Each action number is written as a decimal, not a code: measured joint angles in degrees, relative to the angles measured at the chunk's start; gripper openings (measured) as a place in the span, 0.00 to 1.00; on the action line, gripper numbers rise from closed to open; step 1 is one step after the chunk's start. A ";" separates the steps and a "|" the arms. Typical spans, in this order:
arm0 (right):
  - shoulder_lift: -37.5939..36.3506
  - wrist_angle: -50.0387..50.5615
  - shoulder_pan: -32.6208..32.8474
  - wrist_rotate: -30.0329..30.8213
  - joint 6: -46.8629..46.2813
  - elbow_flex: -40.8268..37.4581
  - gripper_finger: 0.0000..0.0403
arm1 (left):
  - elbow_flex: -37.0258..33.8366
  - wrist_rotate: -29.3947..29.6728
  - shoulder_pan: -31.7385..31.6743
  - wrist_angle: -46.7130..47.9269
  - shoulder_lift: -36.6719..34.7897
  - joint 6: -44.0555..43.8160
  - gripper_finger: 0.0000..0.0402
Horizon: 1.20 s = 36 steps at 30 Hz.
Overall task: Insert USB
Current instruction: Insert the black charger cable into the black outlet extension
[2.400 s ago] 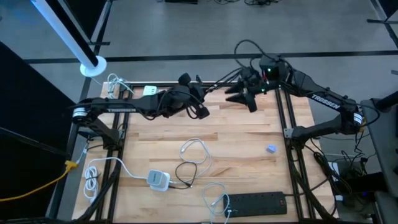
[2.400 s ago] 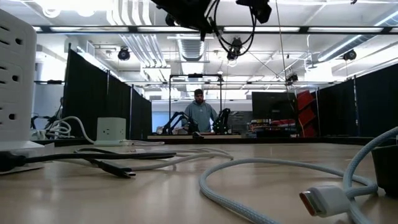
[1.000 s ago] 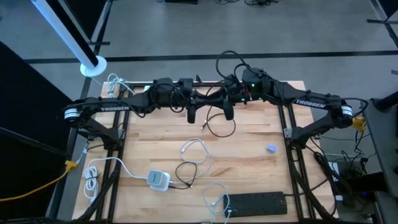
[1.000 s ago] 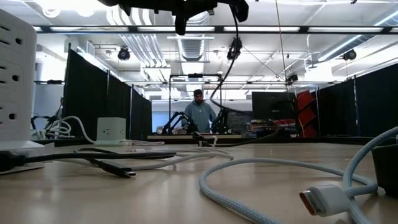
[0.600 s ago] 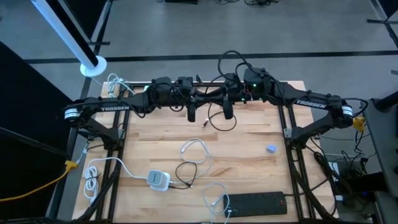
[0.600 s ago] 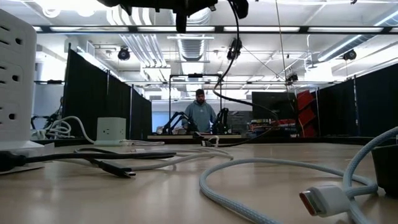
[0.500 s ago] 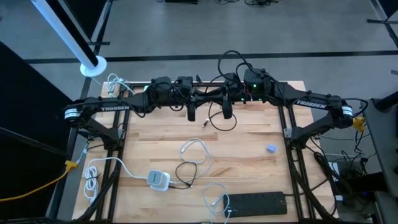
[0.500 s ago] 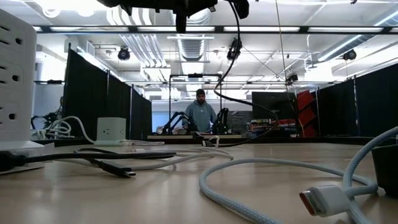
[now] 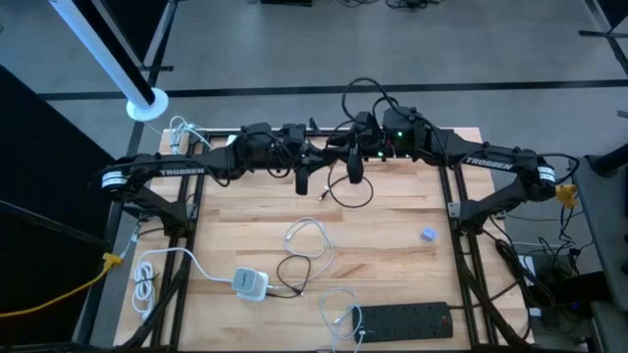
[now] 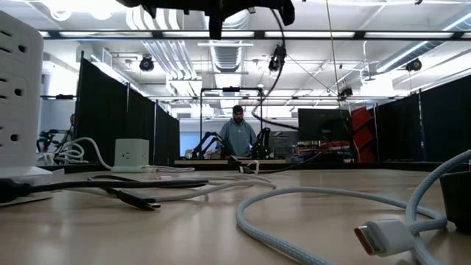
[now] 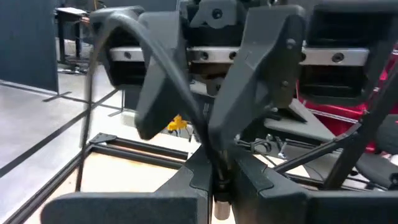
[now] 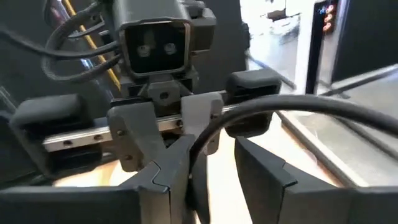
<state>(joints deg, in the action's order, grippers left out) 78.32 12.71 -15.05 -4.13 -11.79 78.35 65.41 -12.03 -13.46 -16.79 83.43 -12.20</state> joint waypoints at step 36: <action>-1.35 0.87 1.46 -3.01 -3.66 -0.04 0.02 | 0.09 2.12 -1.61 3.64 -2.20 -2.09 0.25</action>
<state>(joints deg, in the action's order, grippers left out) 76.98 13.58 -13.58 -7.14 -15.45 78.30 65.49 -9.91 -15.07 -13.15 81.23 -14.28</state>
